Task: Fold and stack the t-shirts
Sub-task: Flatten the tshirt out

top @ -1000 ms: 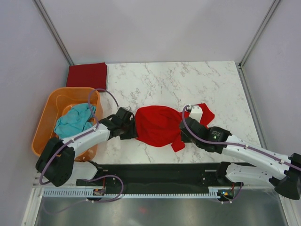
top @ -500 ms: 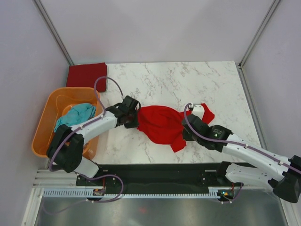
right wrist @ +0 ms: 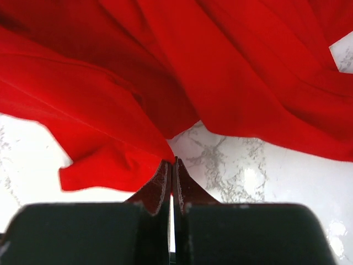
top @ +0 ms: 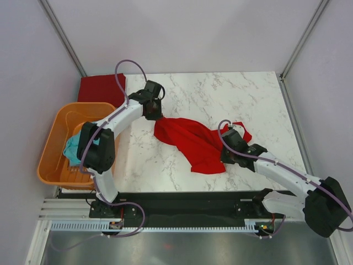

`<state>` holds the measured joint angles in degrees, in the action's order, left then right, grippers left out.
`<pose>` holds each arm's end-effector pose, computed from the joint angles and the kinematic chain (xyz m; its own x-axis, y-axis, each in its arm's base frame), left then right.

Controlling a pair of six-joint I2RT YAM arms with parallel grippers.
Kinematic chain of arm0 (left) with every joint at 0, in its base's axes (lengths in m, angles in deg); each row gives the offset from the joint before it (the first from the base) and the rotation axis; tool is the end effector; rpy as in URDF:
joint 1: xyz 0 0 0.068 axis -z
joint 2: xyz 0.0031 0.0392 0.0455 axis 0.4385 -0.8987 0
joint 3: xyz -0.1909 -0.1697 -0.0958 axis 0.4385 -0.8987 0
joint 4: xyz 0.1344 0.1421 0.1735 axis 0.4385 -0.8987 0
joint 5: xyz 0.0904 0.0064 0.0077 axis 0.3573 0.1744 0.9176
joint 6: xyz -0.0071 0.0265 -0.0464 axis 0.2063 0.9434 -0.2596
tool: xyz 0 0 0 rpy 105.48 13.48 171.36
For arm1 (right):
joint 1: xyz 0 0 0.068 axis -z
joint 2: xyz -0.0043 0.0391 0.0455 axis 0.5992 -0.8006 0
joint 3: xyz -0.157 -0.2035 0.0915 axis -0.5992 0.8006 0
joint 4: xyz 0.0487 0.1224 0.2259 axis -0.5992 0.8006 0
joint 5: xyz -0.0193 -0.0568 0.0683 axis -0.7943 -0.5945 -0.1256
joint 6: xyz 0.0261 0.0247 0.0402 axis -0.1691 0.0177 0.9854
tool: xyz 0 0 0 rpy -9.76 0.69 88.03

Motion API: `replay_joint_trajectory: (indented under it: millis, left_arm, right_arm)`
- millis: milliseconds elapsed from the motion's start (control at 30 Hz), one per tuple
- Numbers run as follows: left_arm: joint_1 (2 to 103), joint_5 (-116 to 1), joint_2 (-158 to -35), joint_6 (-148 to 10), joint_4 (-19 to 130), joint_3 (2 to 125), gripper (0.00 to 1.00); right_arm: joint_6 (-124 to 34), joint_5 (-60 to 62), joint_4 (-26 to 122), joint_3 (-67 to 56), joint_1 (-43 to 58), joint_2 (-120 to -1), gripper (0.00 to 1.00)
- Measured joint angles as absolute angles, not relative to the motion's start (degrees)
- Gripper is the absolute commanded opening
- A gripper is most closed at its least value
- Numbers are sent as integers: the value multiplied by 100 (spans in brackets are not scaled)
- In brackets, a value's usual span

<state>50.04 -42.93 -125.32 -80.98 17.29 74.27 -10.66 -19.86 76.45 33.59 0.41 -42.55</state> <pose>0.3608 -0.1567 0.2443 -0.8435 -0.0512 -0.5346 0.0209 0.9916 -0.1278 0.1718 0.1165 0.2040 -0.8102 0.1967 -0.5522 0.0780 0.9698 0.2309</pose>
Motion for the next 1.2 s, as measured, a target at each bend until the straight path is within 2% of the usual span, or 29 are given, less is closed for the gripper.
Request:
replay_joint_trajectory:
  millis: [33,67,133,167,200,233,267,333,433,567,733,1000,1200]
  left_arm:
    - [5009,-4328,-12685,-8036,1681,7576,21]
    - [5006,-4334,-12761,-7993,1641,7676,30]
    - [5002,-4323,-12794,-7907,1530,7838,41]
    - [5002,-4297,-12779,-7875,1502,7914,48]
    - [5000,-4245,-12746,-7840,1508,7973,49]
    - [5004,-4201,-12683,-7835,1519,7980,49]
    - [5020,-4192,-12602,-7835,1510,7949,49]
    - [5090,-4190,-12239,-7846,1541,7681,49]
    - [5562,-4297,-11492,-8063,1611,6970,48]
    - [6891,-4686,-10700,-8836,2044,5814,47]
    - [8366,-4937,-10567,-10124,2544,4804,47]
    - [8731,-4638,-11234,-11059,2988,4763,45]
    - [8711,-4332,-11776,-11061,3108,5440,42]
  right_arm:
    - [-1110,-1932,7578,3368,109,-4379,0]
    - [-1149,-1890,7519,3368,166,-4491,0]
    - [-1206,-1868,7446,3368,262,-4617,0]
    - [-1217,-1864,7436,3368,275,-4646,4]
    - [-1223,-1855,7431,3368,354,-4672,9]
    - [-1232,-1853,7436,3368,426,-4703,19]
    - [-1232,-1842,7444,3368,491,-4735,23]
    - [-1276,-1801,7471,3368,570,-4762,30]
    - [-1285,-1680,7534,3366,585,-4687,33]
    - [-1230,-1637,7916,3206,581,-4270,34]
    - [-1121,-1641,8321,2673,581,-3664,34]
    - [-1079,-1661,8797,2489,583,-2808,32]
    - [-1084,-1696,8922,2494,583,-2471,32]
